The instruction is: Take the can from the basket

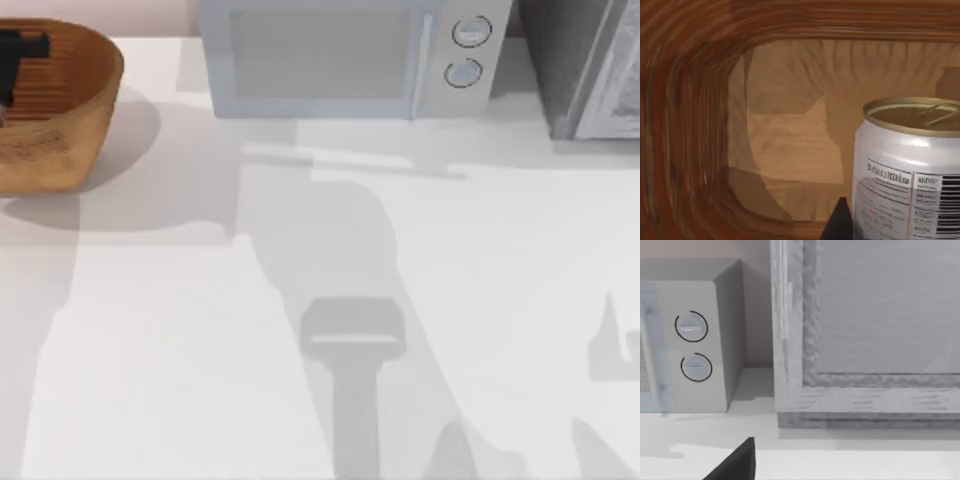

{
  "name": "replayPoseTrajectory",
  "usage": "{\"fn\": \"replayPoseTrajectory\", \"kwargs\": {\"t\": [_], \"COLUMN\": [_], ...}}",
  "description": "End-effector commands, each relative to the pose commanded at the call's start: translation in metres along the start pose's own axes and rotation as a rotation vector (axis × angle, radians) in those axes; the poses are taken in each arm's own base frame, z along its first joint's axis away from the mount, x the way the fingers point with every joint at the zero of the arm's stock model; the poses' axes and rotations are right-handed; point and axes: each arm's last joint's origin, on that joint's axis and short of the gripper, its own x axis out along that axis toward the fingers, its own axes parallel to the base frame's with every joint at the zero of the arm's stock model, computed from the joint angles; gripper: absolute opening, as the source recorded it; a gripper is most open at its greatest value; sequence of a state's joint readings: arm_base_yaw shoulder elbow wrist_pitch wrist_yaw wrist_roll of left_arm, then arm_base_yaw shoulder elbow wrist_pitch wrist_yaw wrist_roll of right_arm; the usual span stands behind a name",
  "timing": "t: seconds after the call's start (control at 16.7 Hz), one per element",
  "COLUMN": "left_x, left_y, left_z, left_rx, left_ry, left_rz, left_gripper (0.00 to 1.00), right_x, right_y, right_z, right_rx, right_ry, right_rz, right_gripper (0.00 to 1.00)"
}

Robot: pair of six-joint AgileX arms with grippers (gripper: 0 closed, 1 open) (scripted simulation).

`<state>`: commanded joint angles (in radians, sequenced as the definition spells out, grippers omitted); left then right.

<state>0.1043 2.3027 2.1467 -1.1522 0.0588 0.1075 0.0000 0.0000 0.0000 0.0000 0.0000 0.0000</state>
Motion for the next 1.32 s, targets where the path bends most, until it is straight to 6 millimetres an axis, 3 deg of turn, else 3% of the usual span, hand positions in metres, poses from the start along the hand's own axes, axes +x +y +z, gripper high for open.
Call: {"fn": "replayPoseTrajectory", "kwargs": {"t": [0.24, 0.42, 0.6, 0.78, 0.96, 1.14, 1.32], "left_x": [-0.082, -0.135, -0.159, -0.149, -0.117, -0.080, -0.050], "left_y": [-0.021, -0.036, -0.046, -0.051, -0.053, -0.054, -0.054], "left_z": [-0.048, -0.114, -0.194, -0.267, -0.322, -0.355, -0.370], "left_rx": [0.023, 0.034, 0.034, 0.029, 0.023, 0.020, 0.020], "left_ry": [-0.200, -0.395, -0.601, -0.801, -0.987, -1.143, -1.251], "left_rz": [0.071, 0.110, 0.126, 0.120, 0.096, 0.063, 0.033], "left_gripper": [0.00, 0.00, 0.00, 0.00, 0.00, 0.00, 0.00], "right_x": [0.000, 0.000, 0.000, 0.000, 0.000, 0.000, 0.000], "right_y": [0.000, 0.000, 0.000, 0.000, 0.000, 0.000, 0.000], "right_z": [0.000, 0.000, 0.000, 0.000, 0.000, 0.000, 0.000], "right_rx": [0.000, 0.000, 0.000, 0.000, 0.000, 0.000, 0.000], "right_ry": [0.000, 0.000, 0.000, 0.000, 0.000, 0.000, 0.000], "right_rz": [0.000, 0.000, 0.000, 0.000, 0.000, 0.000, 0.000], "right_gripper": [1.00, 1.00, 1.00, 1.00, 1.00, 1.00, 1.00]}}
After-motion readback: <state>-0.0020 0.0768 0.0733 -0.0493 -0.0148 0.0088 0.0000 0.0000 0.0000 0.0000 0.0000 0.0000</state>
